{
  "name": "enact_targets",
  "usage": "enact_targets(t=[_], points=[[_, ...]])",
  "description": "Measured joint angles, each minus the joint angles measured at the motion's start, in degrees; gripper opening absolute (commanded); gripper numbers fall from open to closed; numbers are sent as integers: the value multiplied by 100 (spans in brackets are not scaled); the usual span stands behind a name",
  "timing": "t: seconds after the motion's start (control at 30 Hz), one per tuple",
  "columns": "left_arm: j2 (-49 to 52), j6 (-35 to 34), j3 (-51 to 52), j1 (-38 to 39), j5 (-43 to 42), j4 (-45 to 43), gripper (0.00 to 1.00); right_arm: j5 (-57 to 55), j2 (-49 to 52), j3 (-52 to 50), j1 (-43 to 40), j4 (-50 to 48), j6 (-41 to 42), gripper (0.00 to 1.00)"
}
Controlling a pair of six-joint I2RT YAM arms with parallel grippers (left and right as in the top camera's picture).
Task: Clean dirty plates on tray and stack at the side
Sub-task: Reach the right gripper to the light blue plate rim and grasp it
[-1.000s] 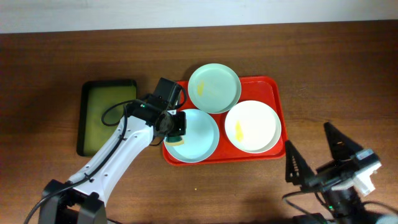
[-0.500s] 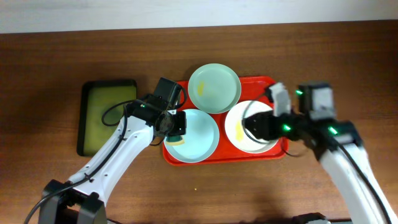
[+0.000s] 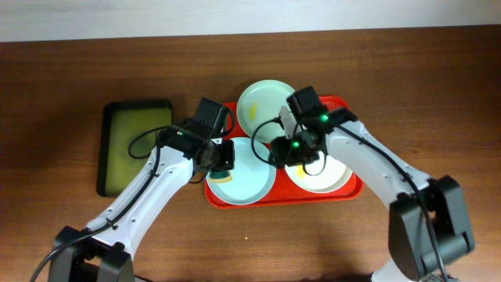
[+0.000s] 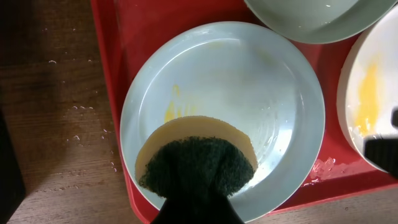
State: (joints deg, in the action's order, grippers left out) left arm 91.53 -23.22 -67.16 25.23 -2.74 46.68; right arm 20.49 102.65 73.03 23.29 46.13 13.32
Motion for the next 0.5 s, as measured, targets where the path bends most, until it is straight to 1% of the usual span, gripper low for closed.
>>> enact_targets(t=[0.17, 0.4, 0.5], points=[[0, 0, 0, 0, -28, -2, 0, -186, 219, 170, 24, -186, -4, 51], [0, 0, 0, 0, -136, -199, 0, -254, 815, 177, 160, -378, -15, 49], [0, -2, 0, 0, -138, -199, 0, -251, 841, 177, 238, -483, -28, 48]])
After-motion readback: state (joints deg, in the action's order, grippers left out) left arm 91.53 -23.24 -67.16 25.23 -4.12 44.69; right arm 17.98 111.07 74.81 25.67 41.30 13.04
